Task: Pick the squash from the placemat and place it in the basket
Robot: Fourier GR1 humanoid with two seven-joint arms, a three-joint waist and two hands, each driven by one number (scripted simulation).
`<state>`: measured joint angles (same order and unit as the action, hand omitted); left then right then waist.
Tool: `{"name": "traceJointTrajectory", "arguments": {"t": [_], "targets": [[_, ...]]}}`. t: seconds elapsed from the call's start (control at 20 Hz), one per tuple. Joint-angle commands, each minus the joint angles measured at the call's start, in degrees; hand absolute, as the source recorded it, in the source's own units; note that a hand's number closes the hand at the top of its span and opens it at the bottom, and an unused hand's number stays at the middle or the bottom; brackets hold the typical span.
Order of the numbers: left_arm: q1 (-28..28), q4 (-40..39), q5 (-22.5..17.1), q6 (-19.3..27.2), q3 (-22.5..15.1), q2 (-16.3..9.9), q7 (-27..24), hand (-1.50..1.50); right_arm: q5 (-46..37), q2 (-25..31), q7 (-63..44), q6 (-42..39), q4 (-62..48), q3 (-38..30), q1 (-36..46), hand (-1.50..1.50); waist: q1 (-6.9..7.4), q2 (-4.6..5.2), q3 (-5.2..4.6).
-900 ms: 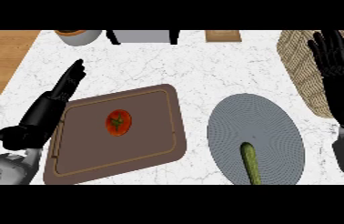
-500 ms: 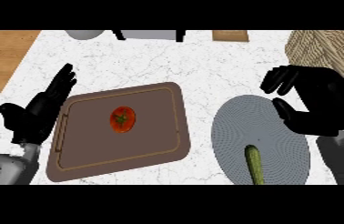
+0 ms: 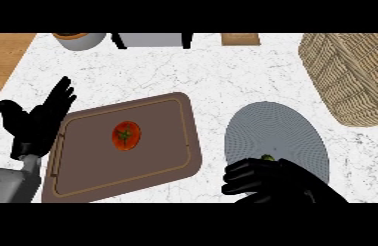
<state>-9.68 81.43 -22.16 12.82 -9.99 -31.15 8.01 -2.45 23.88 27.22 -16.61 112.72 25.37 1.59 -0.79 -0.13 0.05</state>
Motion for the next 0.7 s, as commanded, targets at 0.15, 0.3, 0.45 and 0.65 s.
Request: {"name": "traceJointTrajectory", "arguments": {"t": [0.15, 0.3, 0.45, 0.65], "targets": [[-0.2, -1.4, 0.1, -0.6, 1.1, 1.1, 0.2, 0.00, -3.2, 7.8, -22.7, -2.3, 15.1, -1.3, -1.5, -1.50, -0.14, -0.14, -0.24], [1.8, 0.3, 0.6, -0.4, 0.4, 1.4, -0.5, 0.00, -8.4, 13.7, -29.9, -3.6, 18.8, -5.3, 1.3, -1.50, 0.06, -0.51, -0.33], [0.0, -2.2, 0.8, -0.9, 1.2, 0.7, -0.3, 0.00, -13.4, 19.2, -36.1, -5.0, 19.1, -11.7, 6.3, -1.50, -0.54, -0.24, -0.44], [-2.7, -3.5, 1.3, -1.7, 1.0, 1.4, 0.3, 0.00, -2.2, 22.8, -47.4, -11.5, 17.4, -20.0, 13.6, -1.50, 0.38, 0.25, -0.32]]}}
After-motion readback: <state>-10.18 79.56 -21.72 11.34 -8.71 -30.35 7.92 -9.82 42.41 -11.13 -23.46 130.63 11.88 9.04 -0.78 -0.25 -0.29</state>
